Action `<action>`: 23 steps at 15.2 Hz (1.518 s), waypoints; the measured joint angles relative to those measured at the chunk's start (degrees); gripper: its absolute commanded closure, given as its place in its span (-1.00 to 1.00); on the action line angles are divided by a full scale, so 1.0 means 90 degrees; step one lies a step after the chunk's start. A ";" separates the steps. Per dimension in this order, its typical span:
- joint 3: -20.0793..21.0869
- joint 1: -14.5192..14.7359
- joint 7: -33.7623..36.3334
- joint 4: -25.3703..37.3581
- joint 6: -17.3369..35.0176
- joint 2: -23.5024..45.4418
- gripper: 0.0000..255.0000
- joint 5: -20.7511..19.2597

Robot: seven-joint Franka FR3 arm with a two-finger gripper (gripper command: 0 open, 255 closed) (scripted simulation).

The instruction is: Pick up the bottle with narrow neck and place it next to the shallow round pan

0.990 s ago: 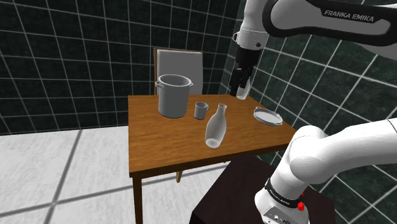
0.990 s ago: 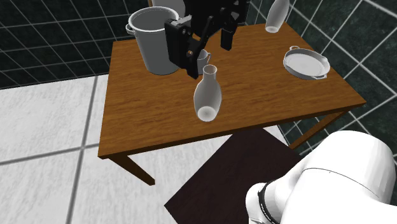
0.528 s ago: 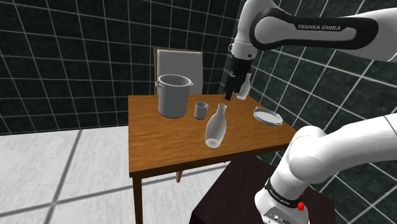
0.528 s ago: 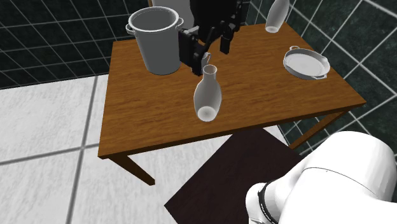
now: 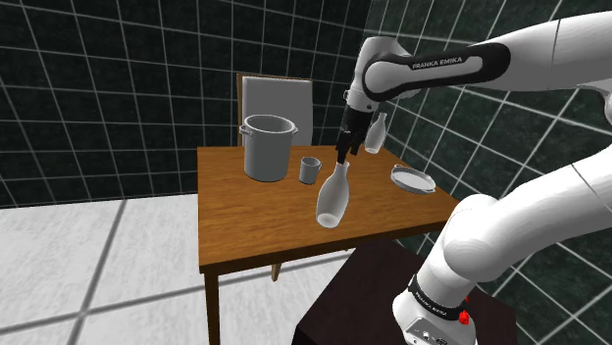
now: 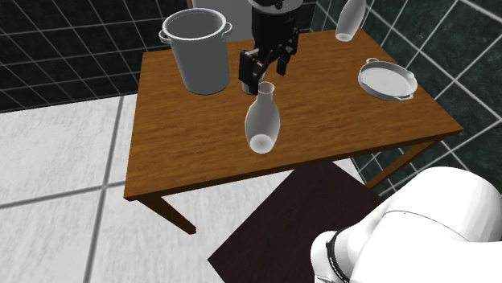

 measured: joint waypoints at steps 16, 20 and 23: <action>-0.0190 -0.0018 -0.0122 -0.0504 0.0975 0.0459 1.00 -0.0005; -0.0189 -0.0017 -0.0122 -0.0502 0.0976 0.0458 1.00 -0.0005; -0.0189 -0.0017 -0.0122 -0.0502 0.0976 0.0458 1.00 -0.0005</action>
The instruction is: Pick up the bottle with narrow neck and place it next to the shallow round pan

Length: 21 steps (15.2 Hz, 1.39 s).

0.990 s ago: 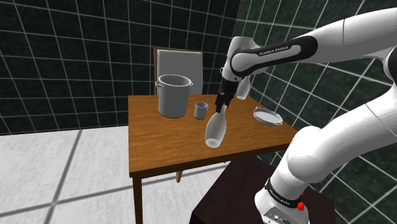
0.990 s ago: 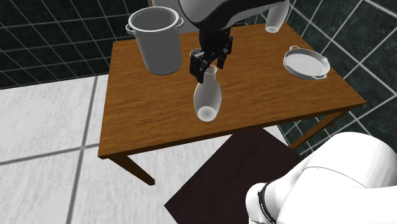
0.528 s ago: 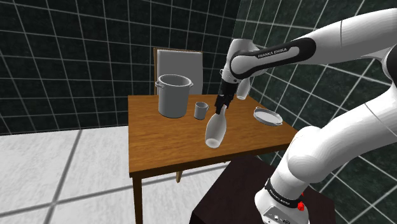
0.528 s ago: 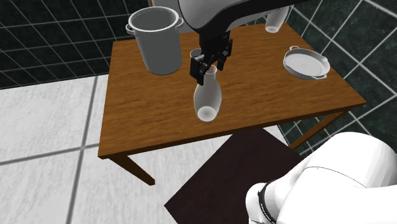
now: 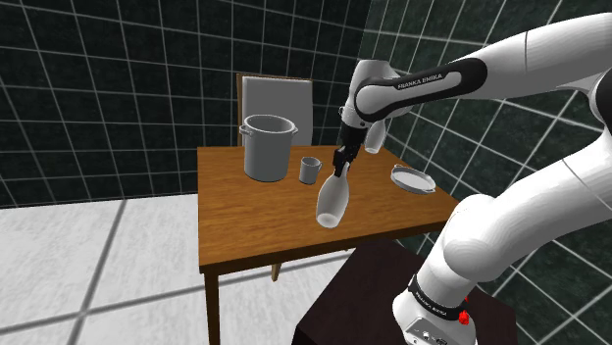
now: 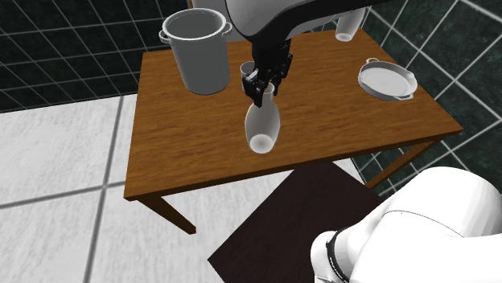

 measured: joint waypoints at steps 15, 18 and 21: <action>0.0089 0.0007 0.0008 0.0715 -0.1014 -0.0297 1.00 0.0033; 0.0111 0.0014 0.0007 0.0942 -0.1279 -0.0334 1.00 0.0048; 0.0128 0.0020 0.0001 0.1204 -0.1554 -0.0349 1.00 0.0062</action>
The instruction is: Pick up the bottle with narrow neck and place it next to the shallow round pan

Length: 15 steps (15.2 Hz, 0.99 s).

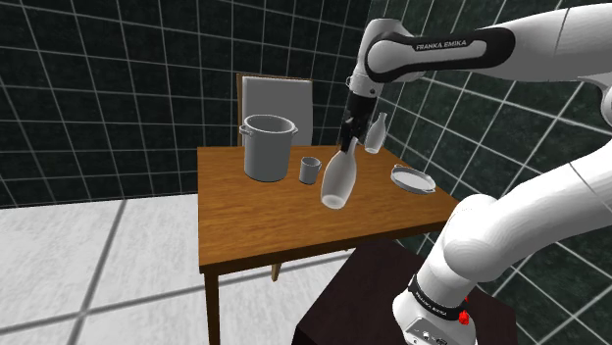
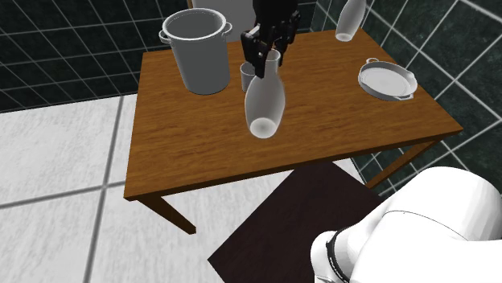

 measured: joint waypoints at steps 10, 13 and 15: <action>0.0064 0.0029 -0.0004 0.0871 -0.0857 0.0015 1.00 0.0050; 0.0081 0.0039 -0.0005 0.1148 -0.1109 0.0040 1.00 0.0066; 0.0085 0.0046 -0.0014 0.1353 -0.1263 0.0092 1.00 0.0077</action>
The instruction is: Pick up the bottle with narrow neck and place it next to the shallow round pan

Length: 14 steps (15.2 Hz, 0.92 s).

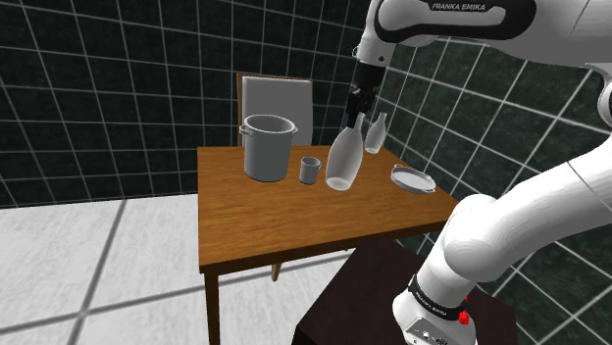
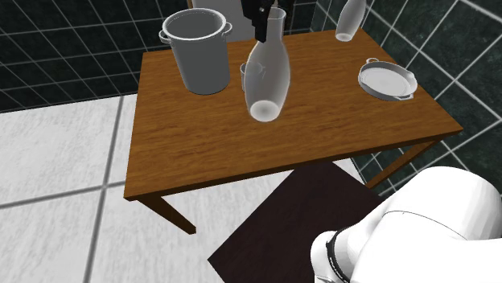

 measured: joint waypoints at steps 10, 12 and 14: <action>0.0034 0.0031 -0.0020 0.1017 -0.0813 0.0207 1.00 0.0049; 0.0040 0.0037 -0.0027 0.1257 -0.0999 0.0261 1.00 0.0058; 0.0047 0.0043 -0.0028 0.1452 -0.1150 0.0305 1.00 0.0068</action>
